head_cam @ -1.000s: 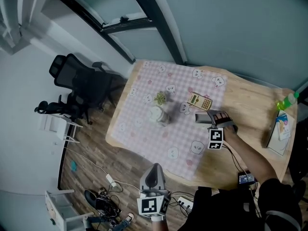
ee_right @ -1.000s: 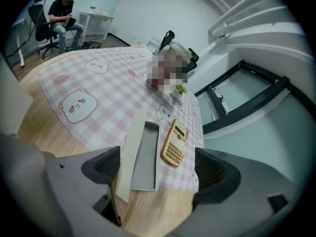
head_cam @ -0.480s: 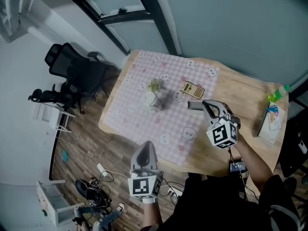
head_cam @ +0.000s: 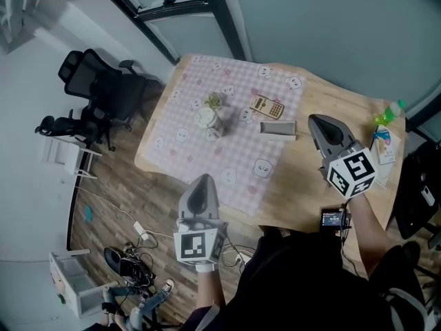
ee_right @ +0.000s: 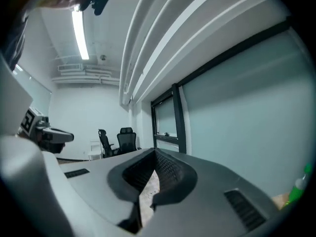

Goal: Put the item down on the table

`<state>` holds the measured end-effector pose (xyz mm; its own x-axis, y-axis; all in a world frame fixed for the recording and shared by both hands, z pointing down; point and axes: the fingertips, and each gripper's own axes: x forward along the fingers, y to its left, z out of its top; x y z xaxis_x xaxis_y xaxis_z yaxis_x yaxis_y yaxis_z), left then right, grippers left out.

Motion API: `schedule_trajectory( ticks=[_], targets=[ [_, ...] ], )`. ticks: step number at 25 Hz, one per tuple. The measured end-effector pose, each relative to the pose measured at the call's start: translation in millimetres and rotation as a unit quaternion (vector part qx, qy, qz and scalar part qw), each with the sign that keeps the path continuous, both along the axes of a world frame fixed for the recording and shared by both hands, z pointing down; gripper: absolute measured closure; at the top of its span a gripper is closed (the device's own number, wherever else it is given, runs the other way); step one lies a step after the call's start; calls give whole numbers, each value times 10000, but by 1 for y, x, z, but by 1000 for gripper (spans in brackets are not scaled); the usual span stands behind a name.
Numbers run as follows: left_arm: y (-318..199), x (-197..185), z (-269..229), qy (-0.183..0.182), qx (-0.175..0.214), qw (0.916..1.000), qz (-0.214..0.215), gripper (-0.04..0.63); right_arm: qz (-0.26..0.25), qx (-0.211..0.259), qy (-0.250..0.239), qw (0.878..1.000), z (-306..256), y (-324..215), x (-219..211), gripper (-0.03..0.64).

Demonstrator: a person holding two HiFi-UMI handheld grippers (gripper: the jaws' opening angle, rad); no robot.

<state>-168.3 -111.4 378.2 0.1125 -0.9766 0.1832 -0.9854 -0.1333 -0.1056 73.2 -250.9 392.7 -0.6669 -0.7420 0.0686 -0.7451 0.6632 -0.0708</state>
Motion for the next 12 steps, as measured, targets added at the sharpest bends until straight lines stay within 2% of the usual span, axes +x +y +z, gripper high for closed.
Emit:
schedule_trajectory(
  ticks=[2, 7, 9, 12],
  targets=[
    [2, 1, -4, -19, 66, 9999, 96, 597, 46, 28, -343, 9994, -19, 11, 10, 601],
    [8, -6, -1, -170, 145, 9996, 193, 597, 399, 176, -719, 9965, -52, 34, 38, 600],
    [9, -9, -1, -110, 154, 9997, 148, 597, 682, 311, -759, 9943, -64, 44, 51, 600],
    [9, -15, -3, -52, 173, 9998, 30, 597, 996, 614, -552, 9916, -76, 59, 62, 600]
  ],
)
